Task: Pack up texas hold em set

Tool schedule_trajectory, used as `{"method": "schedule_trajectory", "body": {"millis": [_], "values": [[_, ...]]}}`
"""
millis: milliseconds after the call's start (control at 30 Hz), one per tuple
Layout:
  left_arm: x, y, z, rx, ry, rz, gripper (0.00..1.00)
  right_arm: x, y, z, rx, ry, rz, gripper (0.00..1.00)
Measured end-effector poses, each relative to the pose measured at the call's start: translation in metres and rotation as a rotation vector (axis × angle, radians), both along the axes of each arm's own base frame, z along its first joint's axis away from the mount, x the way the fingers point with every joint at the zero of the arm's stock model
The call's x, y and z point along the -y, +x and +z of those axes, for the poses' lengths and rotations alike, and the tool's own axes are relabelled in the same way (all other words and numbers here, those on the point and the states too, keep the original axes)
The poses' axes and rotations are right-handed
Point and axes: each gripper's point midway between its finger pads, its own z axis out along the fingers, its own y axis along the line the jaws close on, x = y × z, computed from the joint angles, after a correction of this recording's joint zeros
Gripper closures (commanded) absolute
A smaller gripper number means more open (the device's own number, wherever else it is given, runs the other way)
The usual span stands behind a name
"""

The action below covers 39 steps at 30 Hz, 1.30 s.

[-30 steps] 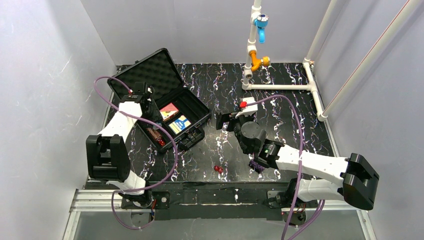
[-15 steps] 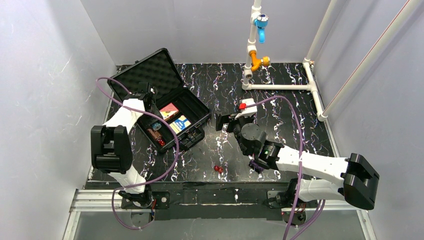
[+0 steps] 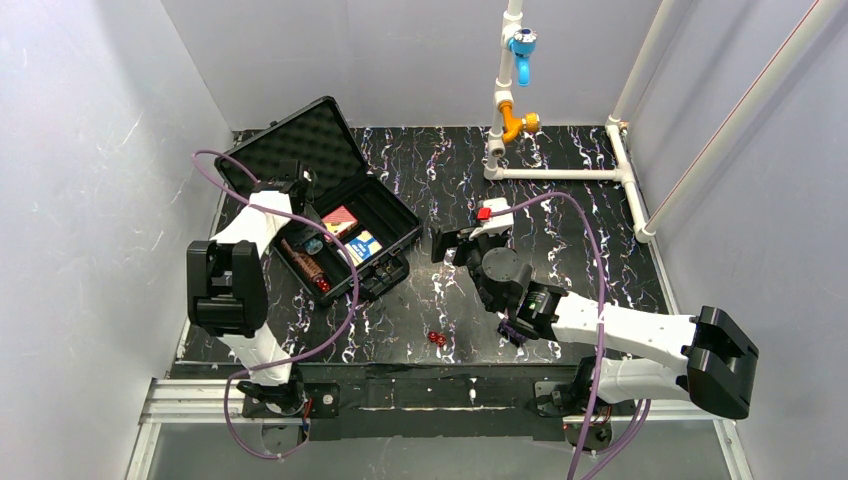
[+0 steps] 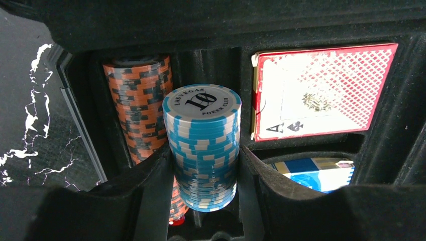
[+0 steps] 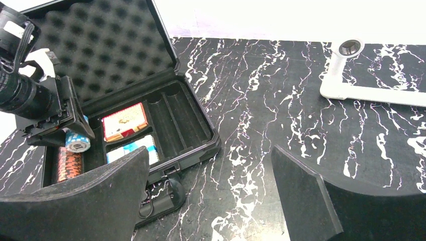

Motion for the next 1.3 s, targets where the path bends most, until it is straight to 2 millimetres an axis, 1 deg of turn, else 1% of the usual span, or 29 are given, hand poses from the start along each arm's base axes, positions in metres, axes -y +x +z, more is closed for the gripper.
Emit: {"method": "schedule_trajectory", "body": {"millis": [33,100,167,233,333,500,567,667,800,867,967,1067,1167,1300], "values": [[0.0,0.002,-0.001,-0.001,0.001,0.0,0.48,0.0,0.0,0.0,0.001,-0.001,0.001,0.02],[-0.001,0.003,-0.002,-0.003,0.004,0.002,0.36,-0.001,-0.001,0.0,0.001,-0.003,0.003,0.02],[0.001,0.007,0.0,0.013,0.004,0.002,0.3,-0.001,-0.002,0.0,0.002,-0.005,0.006,0.02],[0.0,0.01,0.003,0.025,0.014,0.006,0.29,-0.002,-0.002,0.0,0.004,-0.008,0.008,0.02],[-0.004,0.009,0.005,0.026,0.034,0.011,0.35,-0.002,-0.003,0.001,0.005,-0.008,0.01,0.02],[-0.008,0.001,0.013,0.027,0.073,-0.033,0.55,-0.003,-0.004,0.001,0.006,-0.011,0.015,0.02],[-0.003,-0.003,0.019,0.039,0.086,-0.08,0.61,-0.003,-0.004,0.001,0.006,-0.011,0.015,0.02],[0.011,-0.009,0.028,0.063,0.099,-0.164,0.68,-0.003,-0.004,0.0,0.006,-0.01,0.015,0.02],[0.029,-0.021,0.031,0.068,0.097,-0.267,0.76,-0.001,-0.006,0.001,0.012,-0.002,0.013,0.02],[0.034,-0.024,0.028,0.061,0.088,-0.299,0.8,-0.002,-0.008,0.001,0.013,-0.001,0.019,0.02],[0.036,-0.029,0.022,0.043,0.083,-0.324,0.82,-0.004,-0.01,0.001,0.015,0.001,0.025,0.02],[0.037,-0.035,0.014,0.019,0.078,-0.336,0.9,-0.003,-0.011,-0.001,0.017,-0.005,0.026,0.02],[0.037,-0.034,0.007,0.007,0.076,-0.341,0.95,-0.002,-0.012,0.0,0.021,-0.004,0.023,0.02],[0.038,-0.032,-0.005,-0.022,0.08,-0.351,0.96,-0.003,-0.014,0.003,0.028,-0.002,0.027,0.02]]}}
